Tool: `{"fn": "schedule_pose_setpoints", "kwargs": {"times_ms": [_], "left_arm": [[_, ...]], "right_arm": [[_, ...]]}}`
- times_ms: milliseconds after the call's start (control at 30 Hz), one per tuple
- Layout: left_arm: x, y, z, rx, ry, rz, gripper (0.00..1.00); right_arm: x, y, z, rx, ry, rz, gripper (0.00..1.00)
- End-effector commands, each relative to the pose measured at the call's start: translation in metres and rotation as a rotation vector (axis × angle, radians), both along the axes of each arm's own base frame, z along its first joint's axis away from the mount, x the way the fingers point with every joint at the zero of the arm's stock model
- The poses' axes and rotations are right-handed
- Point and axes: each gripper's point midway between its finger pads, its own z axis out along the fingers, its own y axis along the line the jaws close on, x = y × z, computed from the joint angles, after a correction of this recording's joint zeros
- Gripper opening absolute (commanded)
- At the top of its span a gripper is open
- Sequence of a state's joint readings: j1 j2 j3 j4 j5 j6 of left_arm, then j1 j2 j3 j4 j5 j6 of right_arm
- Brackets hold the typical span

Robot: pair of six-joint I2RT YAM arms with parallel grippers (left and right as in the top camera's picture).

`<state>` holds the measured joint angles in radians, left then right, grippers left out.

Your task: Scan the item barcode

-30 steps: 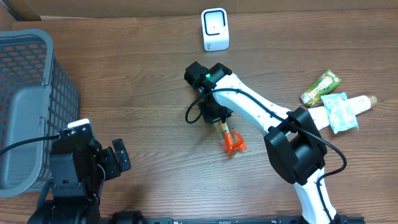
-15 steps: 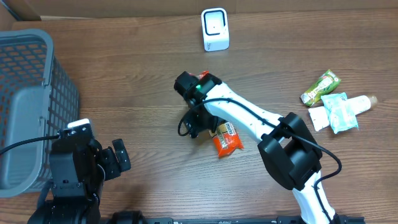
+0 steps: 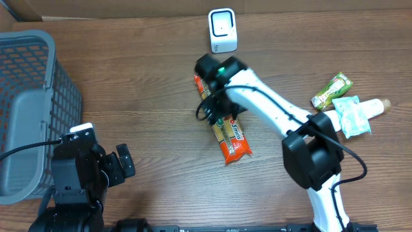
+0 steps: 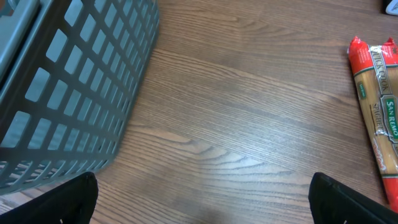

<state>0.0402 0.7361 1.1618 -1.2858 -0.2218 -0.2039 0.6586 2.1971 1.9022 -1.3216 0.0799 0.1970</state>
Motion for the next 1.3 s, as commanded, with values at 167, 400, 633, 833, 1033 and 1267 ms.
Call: {"fn": "schedule_pose_setpoints", "kwargs": {"times_ms": [167,400,633,833,1033,1267], "left_arm": [[-0.001,0.004,0.001,0.006,-0.007,0.023,1.00],[-0.001,0.004,0.001,0.006,-0.007,0.023,1.00],[-0.001,0.004,0.001,0.006,-0.007,0.023,1.00],[-0.001,0.004,0.001,0.006,-0.007,0.023,1.00],[-0.001,0.004,0.001,0.006,-0.007,0.023,0.99],[-0.001,0.004,0.001,0.006,-0.007,0.023,1.00]], "right_arm": [[-0.018,0.019,-0.022,0.213,0.107,0.094,1.00],[-0.027,0.014,-0.047,0.162,0.098,0.002,1.00],[-0.020,0.005,-0.060,0.094,0.066,-0.093,0.67],[-0.017,0.009,-0.052,0.108,0.064,-0.090,0.11],[-0.013,0.021,-0.013,0.166,0.079,-0.020,0.04],[0.020,0.026,0.080,0.311,-0.022,0.043,0.04]]}}
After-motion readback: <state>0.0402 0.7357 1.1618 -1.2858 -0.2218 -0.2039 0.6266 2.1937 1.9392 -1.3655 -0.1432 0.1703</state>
